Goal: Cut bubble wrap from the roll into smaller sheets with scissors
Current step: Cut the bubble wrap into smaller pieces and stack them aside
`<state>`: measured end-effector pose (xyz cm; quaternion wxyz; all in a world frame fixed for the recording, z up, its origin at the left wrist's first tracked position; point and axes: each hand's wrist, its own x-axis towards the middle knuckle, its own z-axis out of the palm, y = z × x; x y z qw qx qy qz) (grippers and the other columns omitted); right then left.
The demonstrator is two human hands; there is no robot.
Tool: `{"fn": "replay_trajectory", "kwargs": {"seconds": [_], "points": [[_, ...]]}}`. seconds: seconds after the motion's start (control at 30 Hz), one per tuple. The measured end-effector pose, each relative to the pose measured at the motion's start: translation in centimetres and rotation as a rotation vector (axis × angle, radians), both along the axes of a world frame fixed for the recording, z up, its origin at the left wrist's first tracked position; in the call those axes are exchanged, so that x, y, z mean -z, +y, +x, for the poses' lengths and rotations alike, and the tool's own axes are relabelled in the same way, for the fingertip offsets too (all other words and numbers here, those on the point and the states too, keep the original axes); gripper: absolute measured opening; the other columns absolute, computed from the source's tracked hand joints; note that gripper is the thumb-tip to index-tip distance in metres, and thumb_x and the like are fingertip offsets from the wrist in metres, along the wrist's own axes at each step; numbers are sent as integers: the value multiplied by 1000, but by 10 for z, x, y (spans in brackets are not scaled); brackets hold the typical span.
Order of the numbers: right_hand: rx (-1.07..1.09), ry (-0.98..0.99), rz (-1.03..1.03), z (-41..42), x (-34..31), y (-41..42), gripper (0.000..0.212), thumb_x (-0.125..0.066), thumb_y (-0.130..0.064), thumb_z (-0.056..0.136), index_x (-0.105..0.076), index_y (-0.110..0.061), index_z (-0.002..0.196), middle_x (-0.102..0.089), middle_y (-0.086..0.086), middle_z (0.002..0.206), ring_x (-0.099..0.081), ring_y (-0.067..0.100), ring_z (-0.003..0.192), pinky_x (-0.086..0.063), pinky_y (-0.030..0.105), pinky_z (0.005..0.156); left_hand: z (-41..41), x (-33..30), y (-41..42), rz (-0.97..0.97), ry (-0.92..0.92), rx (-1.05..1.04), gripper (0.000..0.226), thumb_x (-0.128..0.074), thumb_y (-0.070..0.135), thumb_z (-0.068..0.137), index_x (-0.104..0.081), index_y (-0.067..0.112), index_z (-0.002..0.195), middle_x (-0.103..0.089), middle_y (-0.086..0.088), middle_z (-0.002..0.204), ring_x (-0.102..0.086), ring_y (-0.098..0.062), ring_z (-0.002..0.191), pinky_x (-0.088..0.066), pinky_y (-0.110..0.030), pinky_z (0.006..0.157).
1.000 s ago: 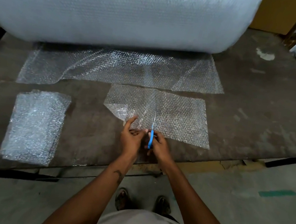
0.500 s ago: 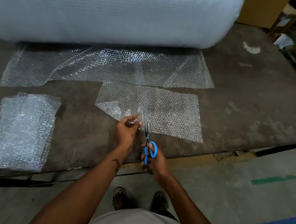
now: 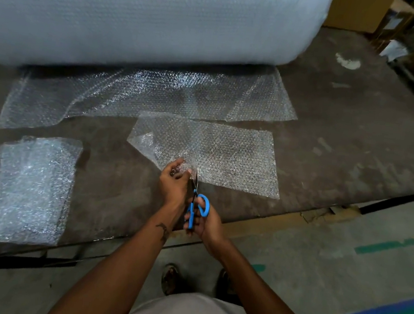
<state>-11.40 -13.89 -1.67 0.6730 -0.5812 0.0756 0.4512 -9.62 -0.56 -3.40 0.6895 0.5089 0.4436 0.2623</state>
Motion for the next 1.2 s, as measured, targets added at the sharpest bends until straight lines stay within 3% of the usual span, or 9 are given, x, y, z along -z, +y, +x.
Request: {"fn": "replay_trajectory", "kwargs": {"seconds": [0.13,0.23,0.4,0.5,0.63,0.83,0.97,1.07,1.2], "points": [[2,-20,2,10,2,16,31,-46,-40,112,-69,-18,112,-70,7,83,-69,22,66,-54,34,62,-9,-2,-6,14,4,-32,37,-78,1,94,-76,27,121,-77,-15,92,-72,-24,76,-65,-41,73],[-45,-93,25,15,0,21,30,-52,-44,109,-69,-19,115,-76,6,91,-74,24,76,-57,40,66,-14,-1,-9,15,-9,-33,37,-77,2,96,-75,22,126,-79,-15,97,-76,-21,79,-68,-41,77],[-125,-251,9,12,-1,17,42,-58,-55,96,-67,-18,115,-68,12,84,-68,23,66,-49,28,50,-16,-5,-6,-29,-46,-71,35,-81,3,94,-74,24,122,-79,-12,86,-74,-16,72,-66,-36,71],[-129,-297,1,10,7,12,29,-58,-41,108,-66,-17,122,-68,6,78,-65,16,61,-46,25,48,-15,-8,-5,-57,-45,-91,35,-83,5,93,-75,22,123,-77,3,76,-72,-12,67,-63,-31,65],[-159,-376,-33,9,13,9,17,-54,-27,113,-64,-21,124,-70,-2,76,-66,13,63,-48,25,48,-14,-8,-6,-33,-19,-89,38,-87,11,90,-76,25,124,-77,-4,88,-72,-13,74,-62,-30,66],[-110,-310,-56,9,-3,14,15,-54,-26,112,-62,-18,122,-68,9,79,-66,19,60,-48,24,45,-12,-10,-7,-8,-6,-72,43,-88,11,89,-74,22,129,-75,-6,82,-71,-10,66,-60,-27,61],[-71,-239,-35,8,-5,19,32,-54,-34,112,-59,-10,132,-68,10,86,-67,24,68,-51,27,49,-14,-6,-4,-12,-14,-66,47,-87,8,89,-71,24,130,-76,-13,89,-74,-14,69,-63,-30,64],[-82,-246,-1,6,-5,22,41,-54,-52,103,-61,-17,124,-70,5,82,-68,22,67,-49,30,52,-16,-4,-2,-22,-16,-48,50,-86,6,90,-69,22,134,-75,-14,88,-75,-20,72,-66,-40,73],[-76,-218,19,9,-11,29,32,-51,-52,105,-68,-27,112,-76,1,86,-71,22,75,-52,38,68,-20,-8,-2,-50,-46,-25,49,-84,6,91,-68,25,133,-78,-17,90,-78,-24,73,-67,-41,72]]}}
